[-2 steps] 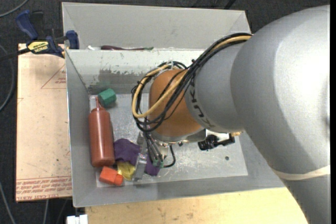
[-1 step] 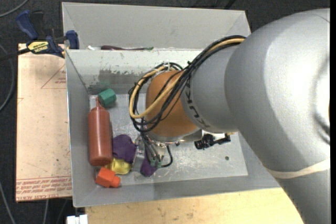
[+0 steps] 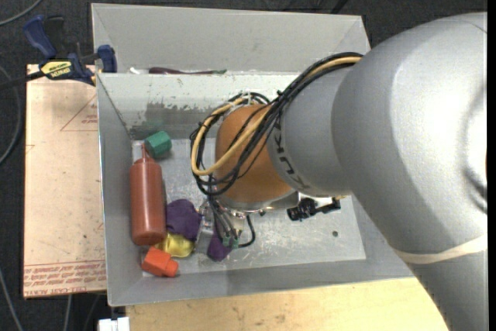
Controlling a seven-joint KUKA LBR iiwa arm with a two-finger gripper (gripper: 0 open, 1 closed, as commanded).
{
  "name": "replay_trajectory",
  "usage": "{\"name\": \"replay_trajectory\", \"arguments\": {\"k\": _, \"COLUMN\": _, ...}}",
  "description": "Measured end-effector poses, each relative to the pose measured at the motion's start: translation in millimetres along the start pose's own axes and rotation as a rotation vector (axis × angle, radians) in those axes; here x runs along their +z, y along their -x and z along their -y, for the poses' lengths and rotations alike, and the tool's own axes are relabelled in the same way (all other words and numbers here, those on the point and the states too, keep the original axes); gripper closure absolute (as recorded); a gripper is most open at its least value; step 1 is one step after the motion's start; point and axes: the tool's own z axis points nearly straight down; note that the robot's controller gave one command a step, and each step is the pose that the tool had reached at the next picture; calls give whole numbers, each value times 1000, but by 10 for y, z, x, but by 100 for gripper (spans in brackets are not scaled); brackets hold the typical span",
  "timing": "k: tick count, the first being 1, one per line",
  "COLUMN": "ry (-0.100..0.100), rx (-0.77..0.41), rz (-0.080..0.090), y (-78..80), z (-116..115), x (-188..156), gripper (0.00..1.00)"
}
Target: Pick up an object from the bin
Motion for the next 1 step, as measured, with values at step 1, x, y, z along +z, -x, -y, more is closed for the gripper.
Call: {"name": "replay_trajectory", "arguments": {"k": 1, "ry": 0, "rx": -2, "rz": 0, "y": -7, "z": 0, "x": -18, "gripper": 100}}
